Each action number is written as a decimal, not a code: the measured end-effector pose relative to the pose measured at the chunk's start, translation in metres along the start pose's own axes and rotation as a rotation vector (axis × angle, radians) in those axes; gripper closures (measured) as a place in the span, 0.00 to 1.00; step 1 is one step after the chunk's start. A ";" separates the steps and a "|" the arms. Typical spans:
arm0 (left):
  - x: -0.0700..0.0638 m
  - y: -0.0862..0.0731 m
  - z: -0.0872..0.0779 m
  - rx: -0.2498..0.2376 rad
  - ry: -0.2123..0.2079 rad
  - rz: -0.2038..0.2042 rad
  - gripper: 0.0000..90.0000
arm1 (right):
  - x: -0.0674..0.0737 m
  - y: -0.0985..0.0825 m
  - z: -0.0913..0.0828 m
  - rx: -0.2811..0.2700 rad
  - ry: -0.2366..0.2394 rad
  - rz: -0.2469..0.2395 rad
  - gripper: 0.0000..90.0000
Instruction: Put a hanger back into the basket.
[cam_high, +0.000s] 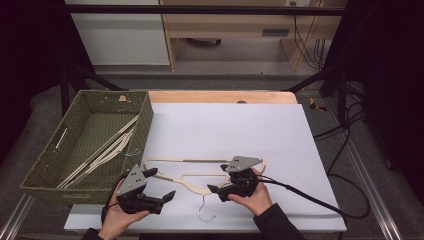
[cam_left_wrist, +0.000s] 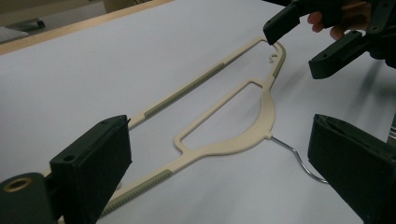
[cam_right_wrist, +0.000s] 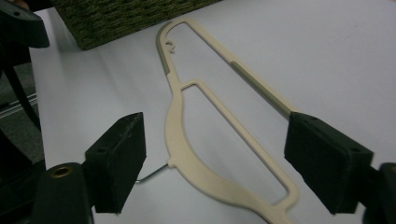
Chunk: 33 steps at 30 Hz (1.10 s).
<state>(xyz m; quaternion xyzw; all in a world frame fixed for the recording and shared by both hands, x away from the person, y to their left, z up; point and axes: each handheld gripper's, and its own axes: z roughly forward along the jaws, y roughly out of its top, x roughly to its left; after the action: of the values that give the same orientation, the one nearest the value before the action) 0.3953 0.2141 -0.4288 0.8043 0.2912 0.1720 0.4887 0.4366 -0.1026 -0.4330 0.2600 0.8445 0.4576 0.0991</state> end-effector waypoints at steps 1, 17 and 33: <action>0.000 -0.001 0.002 0.006 -0.002 -0.001 0.07 | 0.001 0.000 0.003 0.011 0.009 0.005 0.29; -0.004 -0.008 0.014 0.040 -0.026 -0.004 0.07 | -0.002 -0.008 0.029 0.072 0.029 -0.015 0.46; -0.002 -0.002 0.007 0.001 -0.020 -0.017 0.07 | 0.013 -0.003 0.071 0.177 0.102 -0.098 0.65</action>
<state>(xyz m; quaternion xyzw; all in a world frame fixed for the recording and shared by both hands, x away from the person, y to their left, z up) 0.3971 0.2091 -0.4339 0.8038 0.2932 0.1596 0.4924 0.4530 -0.0459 -0.4738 0.2024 0.8972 0.3886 0.0548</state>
